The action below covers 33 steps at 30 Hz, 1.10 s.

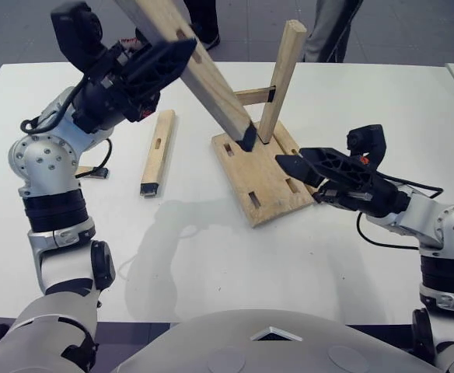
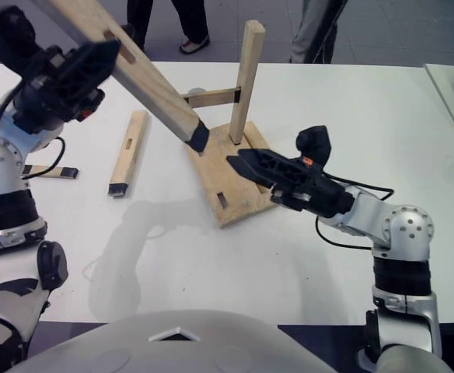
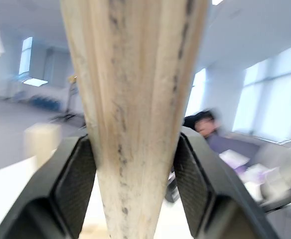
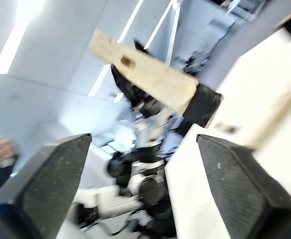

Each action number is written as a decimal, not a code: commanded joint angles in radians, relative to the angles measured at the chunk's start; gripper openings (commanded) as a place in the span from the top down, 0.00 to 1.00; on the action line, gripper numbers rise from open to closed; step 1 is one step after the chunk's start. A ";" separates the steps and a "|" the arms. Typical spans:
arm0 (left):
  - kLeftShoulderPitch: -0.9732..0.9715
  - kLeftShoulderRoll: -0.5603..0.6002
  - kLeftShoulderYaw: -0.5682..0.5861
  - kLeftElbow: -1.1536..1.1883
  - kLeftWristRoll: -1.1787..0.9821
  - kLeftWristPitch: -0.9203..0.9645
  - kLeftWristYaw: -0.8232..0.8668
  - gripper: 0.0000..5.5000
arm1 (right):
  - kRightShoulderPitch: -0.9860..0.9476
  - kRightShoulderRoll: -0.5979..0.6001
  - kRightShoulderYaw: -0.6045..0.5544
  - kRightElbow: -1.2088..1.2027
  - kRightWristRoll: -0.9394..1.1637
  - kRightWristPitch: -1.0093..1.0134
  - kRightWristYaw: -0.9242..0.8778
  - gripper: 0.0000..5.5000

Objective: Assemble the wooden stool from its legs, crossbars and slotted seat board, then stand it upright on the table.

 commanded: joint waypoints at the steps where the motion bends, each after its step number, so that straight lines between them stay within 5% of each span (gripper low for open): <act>1: 0.058 0.002 -0.064 0.036 0.168 -0.138 0.011 0.60 | 0.019 0.007 -0.020 -0.030 -0.135 -0.065 -0.048 0.18; 7: 0.019 -0.114 -0.075 0.206 0.312 -0.309 0.143 0.60 | 0.061 0.046 0.021 -0.093 -0.340 -0.117 -0.081 0.02; 33: 0.125 -0.267 -0.127 0.247 0.405 -0.399 0.278 0.60 | 0.133 0.101 0.025 -0.131 -0.453 -0.101 -0.089 0.02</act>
